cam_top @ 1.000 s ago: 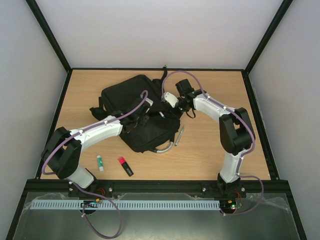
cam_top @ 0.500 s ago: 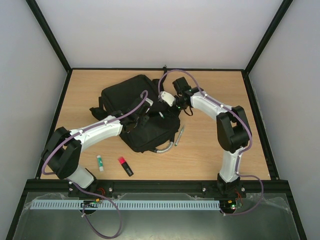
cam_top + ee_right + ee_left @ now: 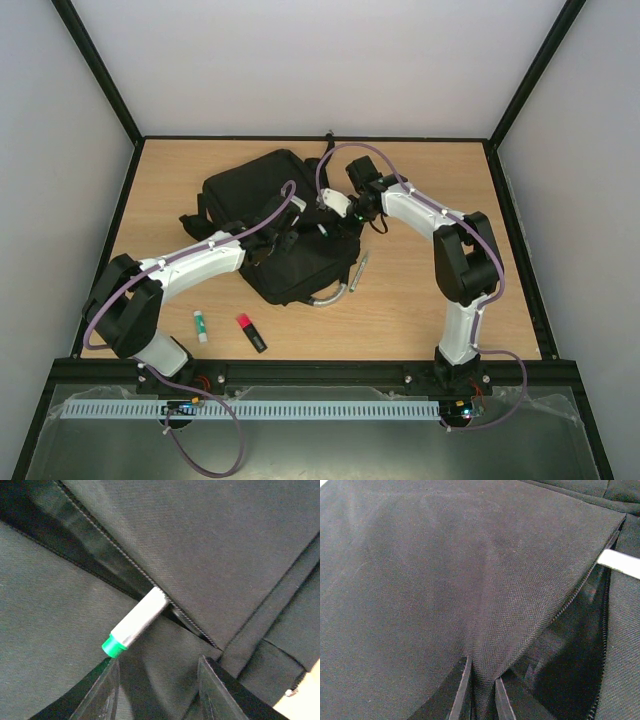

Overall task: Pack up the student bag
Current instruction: Place the stationery in the student bag, then adjust the stationery at the center of the board.

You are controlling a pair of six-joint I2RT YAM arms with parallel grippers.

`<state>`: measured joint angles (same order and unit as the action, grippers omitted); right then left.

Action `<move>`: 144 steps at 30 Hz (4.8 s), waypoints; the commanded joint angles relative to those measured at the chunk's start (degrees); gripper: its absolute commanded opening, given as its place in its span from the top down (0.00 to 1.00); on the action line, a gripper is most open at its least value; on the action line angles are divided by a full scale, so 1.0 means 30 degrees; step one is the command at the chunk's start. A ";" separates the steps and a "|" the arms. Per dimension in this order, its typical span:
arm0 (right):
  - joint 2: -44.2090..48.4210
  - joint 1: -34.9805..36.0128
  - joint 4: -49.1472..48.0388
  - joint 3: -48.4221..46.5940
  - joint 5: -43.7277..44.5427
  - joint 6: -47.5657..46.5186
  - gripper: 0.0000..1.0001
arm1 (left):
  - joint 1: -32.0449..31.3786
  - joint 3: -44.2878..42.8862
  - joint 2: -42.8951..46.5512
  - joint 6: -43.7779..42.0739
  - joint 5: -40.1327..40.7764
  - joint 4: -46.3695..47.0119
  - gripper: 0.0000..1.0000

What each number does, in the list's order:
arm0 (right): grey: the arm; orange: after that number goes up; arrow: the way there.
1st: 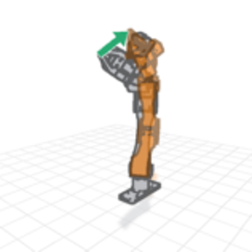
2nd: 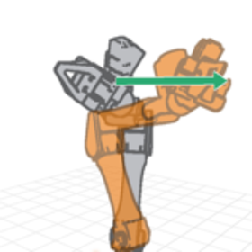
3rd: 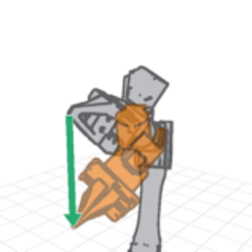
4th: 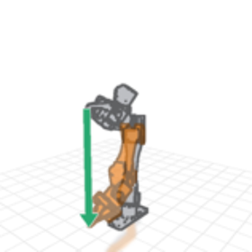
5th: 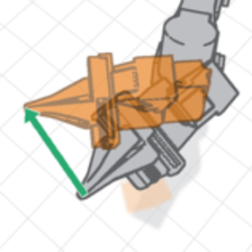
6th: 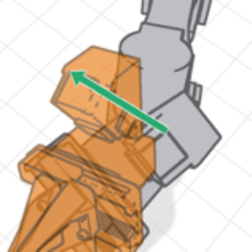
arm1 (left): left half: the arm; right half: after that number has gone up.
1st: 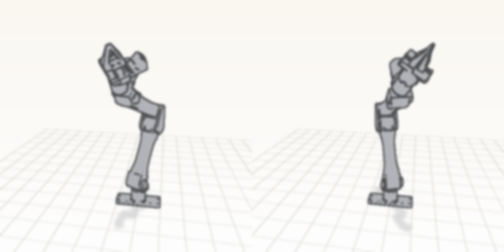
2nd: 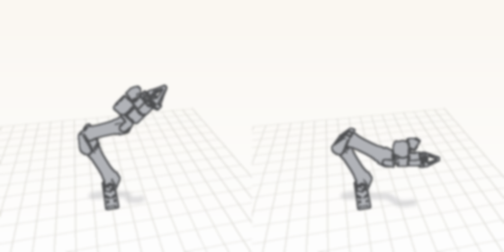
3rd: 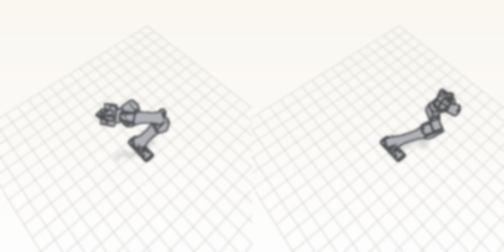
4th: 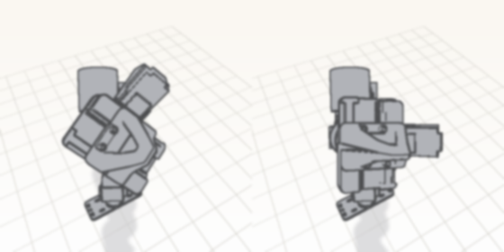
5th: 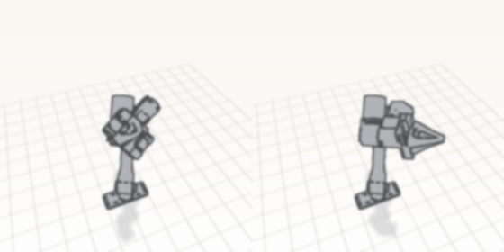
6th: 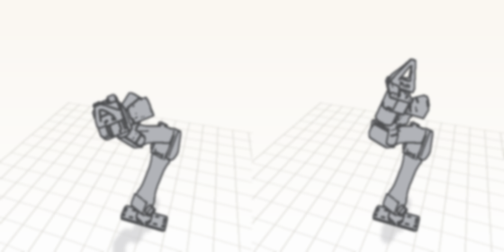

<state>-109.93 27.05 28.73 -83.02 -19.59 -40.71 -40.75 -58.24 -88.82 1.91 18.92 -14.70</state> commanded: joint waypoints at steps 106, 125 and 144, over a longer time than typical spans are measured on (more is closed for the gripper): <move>0.1569 -0.0105 0.1519 0.5673 0.5978 1.0523 0.52 | -0.0391 -0.0428 0.1165 0.0004 -0.0488 -0.0194 0.89; 0.1567 -0.0066 0.1269 0.6531 0.6673 1.0450 0.43 | -0.0449 -0.0724 0.0585 -0.0024 -0.0806 -0.0457 0.88; 0.6482 -0.3719 0.2670 0.9805 0.8013 0.7559 0.50 | -0.0449 -0.0827 0.0634 -0.0022 -0.1325 -0.0498 0.87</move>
<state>-93.08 19.09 32.64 -55.79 4.14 -14.90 -41.23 -58.96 -87.85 1.72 16.73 -15.94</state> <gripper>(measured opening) 0.520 0.130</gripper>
